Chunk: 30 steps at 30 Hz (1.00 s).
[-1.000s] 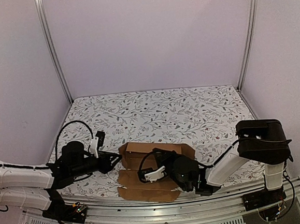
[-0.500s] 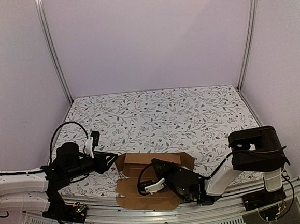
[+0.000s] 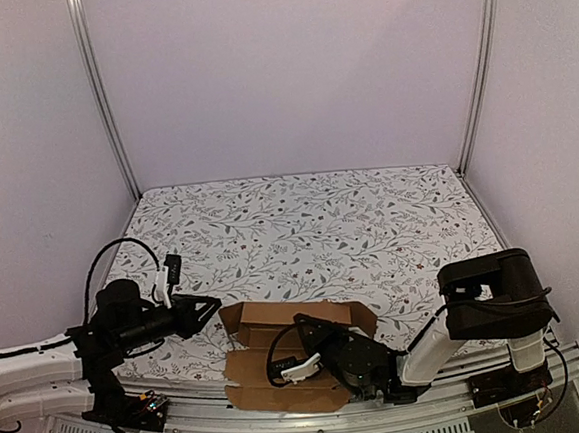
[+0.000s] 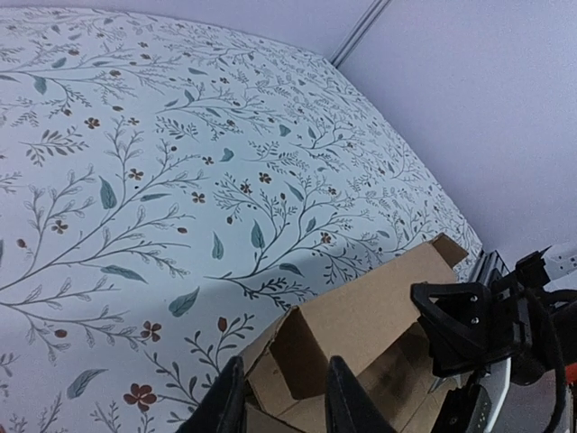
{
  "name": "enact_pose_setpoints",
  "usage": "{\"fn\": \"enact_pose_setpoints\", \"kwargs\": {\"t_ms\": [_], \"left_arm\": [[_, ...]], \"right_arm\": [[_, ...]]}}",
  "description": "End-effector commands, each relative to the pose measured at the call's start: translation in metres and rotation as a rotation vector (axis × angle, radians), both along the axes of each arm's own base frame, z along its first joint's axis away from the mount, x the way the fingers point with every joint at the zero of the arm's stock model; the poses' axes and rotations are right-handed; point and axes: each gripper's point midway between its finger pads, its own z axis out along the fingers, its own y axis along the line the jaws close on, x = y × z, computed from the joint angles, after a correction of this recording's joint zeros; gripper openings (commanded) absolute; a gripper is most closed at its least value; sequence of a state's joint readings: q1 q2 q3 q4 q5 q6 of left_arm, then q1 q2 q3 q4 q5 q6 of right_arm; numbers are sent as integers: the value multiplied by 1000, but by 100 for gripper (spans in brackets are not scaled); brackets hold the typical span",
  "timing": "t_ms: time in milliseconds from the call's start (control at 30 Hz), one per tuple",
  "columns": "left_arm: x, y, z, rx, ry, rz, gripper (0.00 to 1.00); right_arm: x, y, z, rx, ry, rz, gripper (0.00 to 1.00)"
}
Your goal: Fold the paper box
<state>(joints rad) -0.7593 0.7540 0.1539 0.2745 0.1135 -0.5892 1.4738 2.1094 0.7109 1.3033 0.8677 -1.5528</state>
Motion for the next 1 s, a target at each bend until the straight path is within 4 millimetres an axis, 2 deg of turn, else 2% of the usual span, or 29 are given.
{"fn": "enact_pose_setpoints", "kwargs": {"t_ms": [0,200,500,700,900,967], "left_arm": [[-12,9,-27,34,81,5,30],[-8,23,-49,99,126,79,26],[9,32,-64,196,161,176,23],[25,28,-74,259,175,200,13],[33,8,-85,274,210,139,1],[34,5,-84,265,210,129,0]], "right_arm": [[-4,-8,-21,-66,10,-12,0],[-4,-7,-19,-57,9,-17,0],[-6,-5,-19,-60,8,-15,0],[-7,-3,-20,-59,13,-13,0],[-8,-3,-21,-56,14,-14,0],[-8,-2,-21,-55,14,-12,0]]}}
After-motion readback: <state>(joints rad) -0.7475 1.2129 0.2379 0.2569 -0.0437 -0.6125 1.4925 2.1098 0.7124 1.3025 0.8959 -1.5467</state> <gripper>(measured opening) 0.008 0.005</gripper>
